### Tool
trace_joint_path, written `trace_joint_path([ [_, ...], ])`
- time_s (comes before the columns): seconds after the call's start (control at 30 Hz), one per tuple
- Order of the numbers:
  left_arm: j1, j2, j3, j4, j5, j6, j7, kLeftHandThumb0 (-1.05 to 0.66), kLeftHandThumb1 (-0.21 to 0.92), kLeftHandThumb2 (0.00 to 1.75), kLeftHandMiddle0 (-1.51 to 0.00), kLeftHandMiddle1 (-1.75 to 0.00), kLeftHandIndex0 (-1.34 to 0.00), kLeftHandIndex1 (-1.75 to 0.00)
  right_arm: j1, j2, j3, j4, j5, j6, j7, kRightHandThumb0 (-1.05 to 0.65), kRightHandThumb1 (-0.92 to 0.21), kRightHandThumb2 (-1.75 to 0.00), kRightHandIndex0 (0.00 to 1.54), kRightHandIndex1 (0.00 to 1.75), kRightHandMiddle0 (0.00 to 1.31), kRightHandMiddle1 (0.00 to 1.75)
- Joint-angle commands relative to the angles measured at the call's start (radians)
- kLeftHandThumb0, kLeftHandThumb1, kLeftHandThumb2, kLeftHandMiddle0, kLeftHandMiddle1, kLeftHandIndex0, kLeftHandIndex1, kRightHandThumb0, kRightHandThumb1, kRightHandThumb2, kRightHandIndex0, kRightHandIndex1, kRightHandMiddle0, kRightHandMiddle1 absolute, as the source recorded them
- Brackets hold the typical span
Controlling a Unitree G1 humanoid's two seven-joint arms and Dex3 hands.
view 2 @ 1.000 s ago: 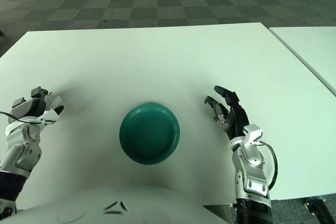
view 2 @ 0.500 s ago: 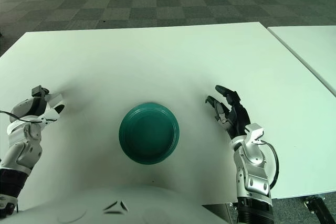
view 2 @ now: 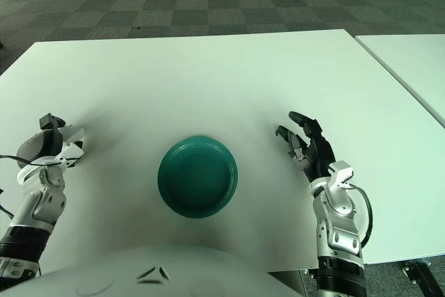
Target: Put the charger into the plate.
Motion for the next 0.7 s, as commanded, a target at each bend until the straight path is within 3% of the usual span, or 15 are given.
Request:
trace_joint_path([
  [0.0,0.042,-0.043,-0.004,0.014,-0.054,0.026,-0.040,-0.01,0.13,1.49,-0.78,-1.63,-0.54,-1.75,0.018,-0.003,0.002,0.050,-0.004,0.048,0.000,-0.78,-0.92,-0.40,0.34,0.13,0.00,0.85],
  [0.4,0.065,-0.064,0.001,-0.073,-0.062,0.028,-0.024,0.00,0.07,1.57,-0.83,-1.64,-0.58,-1.75,0.006,-0.013,-0.003,0.070,0.002,0.045,0.006,-0.78,-0.92,-0.40,0.33,0.15,0.00,0.85],
  [0.67,0.078,-0.070,-0.011,-0.089,-0.023,-0.007,0.071,0.00,0.03,1.60,-0.86,-1.62,-0.61,-1.75,-0.003,-0.012,-0.004,0.082,-0.001,0.043,0.007,-0.78,-0.92,-0.40,0.32,0.17,0.00,0.85],
])
